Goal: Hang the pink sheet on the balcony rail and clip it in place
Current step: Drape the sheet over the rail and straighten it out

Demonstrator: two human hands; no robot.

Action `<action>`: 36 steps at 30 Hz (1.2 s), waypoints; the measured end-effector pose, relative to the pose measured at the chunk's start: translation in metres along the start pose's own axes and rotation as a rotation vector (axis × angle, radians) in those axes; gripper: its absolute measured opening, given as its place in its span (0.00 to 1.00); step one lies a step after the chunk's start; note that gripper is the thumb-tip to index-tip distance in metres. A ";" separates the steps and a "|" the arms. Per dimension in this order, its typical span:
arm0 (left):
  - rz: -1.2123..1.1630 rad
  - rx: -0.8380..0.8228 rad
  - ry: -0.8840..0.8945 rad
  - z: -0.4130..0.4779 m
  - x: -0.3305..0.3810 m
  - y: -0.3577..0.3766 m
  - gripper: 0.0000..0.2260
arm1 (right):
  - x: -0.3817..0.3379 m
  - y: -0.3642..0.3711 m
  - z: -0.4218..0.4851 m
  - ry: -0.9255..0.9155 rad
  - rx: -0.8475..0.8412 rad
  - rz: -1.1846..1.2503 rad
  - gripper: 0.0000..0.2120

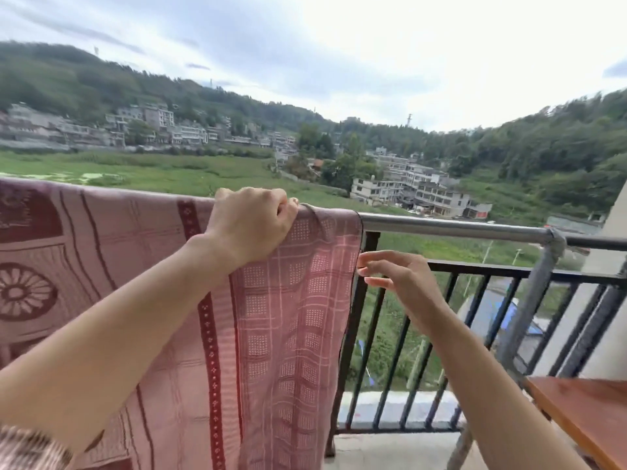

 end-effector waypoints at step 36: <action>-0.232 0.263 -0.661 -0.039 0.079 0.003 0.18 | 0.029 0.097 0.061 0.050 -1.003 0.473 0.28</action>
Point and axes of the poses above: each hand's wrist, its own z-axis towards the middle knuckle, its own y-axis out of the palm, x = y × z, the point moved 6 cm from there along z, towards the middle knuckle
